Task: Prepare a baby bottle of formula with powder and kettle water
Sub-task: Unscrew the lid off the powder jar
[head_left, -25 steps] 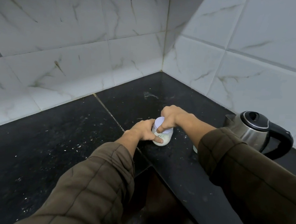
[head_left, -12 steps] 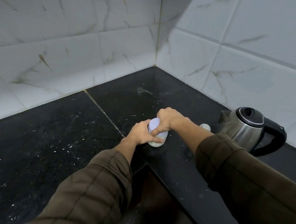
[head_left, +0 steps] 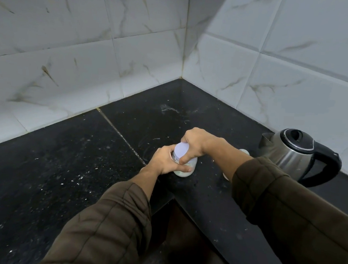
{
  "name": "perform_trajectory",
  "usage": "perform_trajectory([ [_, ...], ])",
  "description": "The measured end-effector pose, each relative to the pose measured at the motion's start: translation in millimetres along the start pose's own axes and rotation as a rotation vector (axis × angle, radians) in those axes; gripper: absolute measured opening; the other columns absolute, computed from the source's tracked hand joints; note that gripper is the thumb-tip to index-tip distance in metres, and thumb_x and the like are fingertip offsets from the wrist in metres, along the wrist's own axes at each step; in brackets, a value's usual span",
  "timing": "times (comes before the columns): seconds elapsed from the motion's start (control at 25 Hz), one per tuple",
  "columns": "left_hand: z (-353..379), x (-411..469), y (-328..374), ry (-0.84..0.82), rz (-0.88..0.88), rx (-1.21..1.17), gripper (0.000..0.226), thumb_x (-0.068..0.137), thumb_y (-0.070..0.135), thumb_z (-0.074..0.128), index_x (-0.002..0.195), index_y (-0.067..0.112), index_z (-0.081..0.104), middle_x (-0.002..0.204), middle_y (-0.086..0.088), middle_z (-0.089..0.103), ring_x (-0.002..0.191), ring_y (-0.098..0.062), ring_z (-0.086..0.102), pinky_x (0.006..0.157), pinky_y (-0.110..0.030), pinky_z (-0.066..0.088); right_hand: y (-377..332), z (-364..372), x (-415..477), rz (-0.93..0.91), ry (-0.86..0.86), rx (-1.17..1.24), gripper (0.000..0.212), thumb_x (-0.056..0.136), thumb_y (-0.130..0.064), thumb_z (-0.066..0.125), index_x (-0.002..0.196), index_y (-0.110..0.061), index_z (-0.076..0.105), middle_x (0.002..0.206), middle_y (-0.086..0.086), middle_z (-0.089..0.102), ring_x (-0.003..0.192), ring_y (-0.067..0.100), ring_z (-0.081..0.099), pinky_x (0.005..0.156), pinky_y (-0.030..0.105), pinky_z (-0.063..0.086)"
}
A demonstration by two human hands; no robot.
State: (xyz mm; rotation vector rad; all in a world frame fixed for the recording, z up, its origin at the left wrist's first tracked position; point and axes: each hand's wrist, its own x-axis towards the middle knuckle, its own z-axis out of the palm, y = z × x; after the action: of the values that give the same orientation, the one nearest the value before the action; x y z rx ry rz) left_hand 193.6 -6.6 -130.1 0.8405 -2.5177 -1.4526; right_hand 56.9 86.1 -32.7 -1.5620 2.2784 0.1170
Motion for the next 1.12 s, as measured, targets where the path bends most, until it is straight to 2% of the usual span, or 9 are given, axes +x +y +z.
perform_trajectory([
  [0.12,-1.4,-0.5,2.9,-0.013,0.004,0.010,0.068,0.050,0.045,0.100,0.111,0.031,0.075,0.098,0.014,0.078,0.099,-0.005,0.071,0.094,-0.035,0.058,-1.0,-2.1,-0.7,-0.041,-0.028,-0.045,0.045,0.065,-0.051,0.089,0.097,-0.026,0.069,0.096,-0.003,0.069,0.090,0.019,0.065,0.067,0.029,0.048],
  [0.2,-3.1,0.2,4.8,-0.037,-0.009,0.037,0.063,0.052,0.043,0.101,0.108,0.030,0.074,0.099,0.013,0.077,0.098,-0.006,0.071,0.092,-0.035,0.058,-3.3,-5.3,-1.9,-0.102,-0.060,-0.134,0.049,0.068,-0.042,0.089,0.111,-0.027,0.070,0.109,-0.003,0.067,0.098,0.019,0.062,0.074,0.030,0.048],
  [0.28,-4.4,2.2,4.2,-0.052,-0.025,0.048,0.065,0.050,0.046,0.101,0.107,0.030,0.074,0.100,0.012,0.077,0.098,-0.006,0.071,0.092,-0.036,0.059,-3.0,-7.7,-2.2,-0.137,-0.101,-0.157,0.057,0.073,-0.034,0.089,0.125,-0.027,0.067,0.122,-0.002,0.063,0.108,0.021,0.059,0.084,0.034,0.050],
  [0.4,-5.7,4.6,4.8,-0.057,-0.034,0.062,0.071,0.045,0.050,0.100,0.107,0.030,0.074,0.100,0.013,0.077,0.099,-0.007,0.072,0.093,-0.038,0.059,-2.3,-9.0,-2.9,-0.150,-0.132,-0.142,0.064,0.074,-0.025,0.090,0.133,-0.028,0.064,0.130,0.000,0.060,0.118,0.023,0.057,0.097,0.041,0.053],
  [0.64,-5.2,0.3,9.0,-0.040,-0.064,0.062,0.071,0.049,0.044,0.102,0.110,0.025,0.073,0.102,0.010,0.076,0.100,-0.010,0.071,0.094,-0.040,0.059,-6.0,-12.8,-2.3,-0.199,-0.122,-0.264,0.072,0.071,-0.024,0.092,0.137,-0.029,0.063,0.129,-0.001,0.063,0.118,0.024,0.059,0.097,0.043,0.055],
  [0.72,-5.8,0.0,10.9,-0.036,-0.059,0.069,0.071,0.046,0.046,0.101,0.109,0.027,0.074,0.102,0.011,0.076,0.100,-0.010,0.070,0.094,-0.040,0.059,-5.6,-10.9,-2.3,-0.179,-0.123,-0.263,0.073,0.071,-0.032,0.091,0.137,-0.029,0.060,0.125,-0.002,0.063,0.114,0.023,0.060,0.096,0.044,0.056],
  [0.88,-9.5,-2.1,14.8,-0.046,-0.042,0.091,0.060,0.050,0.043,0.101,0.102,0.032,0.074,0.094,0.011,0.076,0.096,-0.009,0.071,0.091,-0.038,0.059,-6.5,-10.0,-4.0,0.033,-0.054,-0.099,0.064,0.070,-0.062,0.086,0.109,-0.018,0.061,0.091,0.000,0.064,0.076,0.017,0.062,0.068,0.034,0.054],
  [1.0,-9.4,-1.4,14.0,-0.047,-0.041,0.081,0.061,0.048,0.041,0.101,0.102,0.032,0.076,0.095,0.012,0.077,0.097,-0.009,0.071,0.092,-0.040,0.059,-10.2,-10.8,-2.6,-0.017,-0.050,-0.165,0.048,0.071,-0.051,0.089,0.098,-0.021,0.063,0.093,0.000,0.065,0.082,0.019,0.063,0.067,0.031,0.051],
  [1.12,-9.5,0.2,10.9,-0.033,-0.068,0.066,0.065,0.046,0.042,0.101,0.103,0.027,0.075,0.098,0.009,0.077,0.097,-0.010,0.071,0.092,-0.040,0.059,-17.2,-13.6,-3.8,-0.173,-0.102,-0.311,0.056,0.069,-0.026,0.091,0.120,-0.027,0.066,0.116,-0.002,0.061,0.102,0.022,0.062,0.084,0.040,0.058],
])
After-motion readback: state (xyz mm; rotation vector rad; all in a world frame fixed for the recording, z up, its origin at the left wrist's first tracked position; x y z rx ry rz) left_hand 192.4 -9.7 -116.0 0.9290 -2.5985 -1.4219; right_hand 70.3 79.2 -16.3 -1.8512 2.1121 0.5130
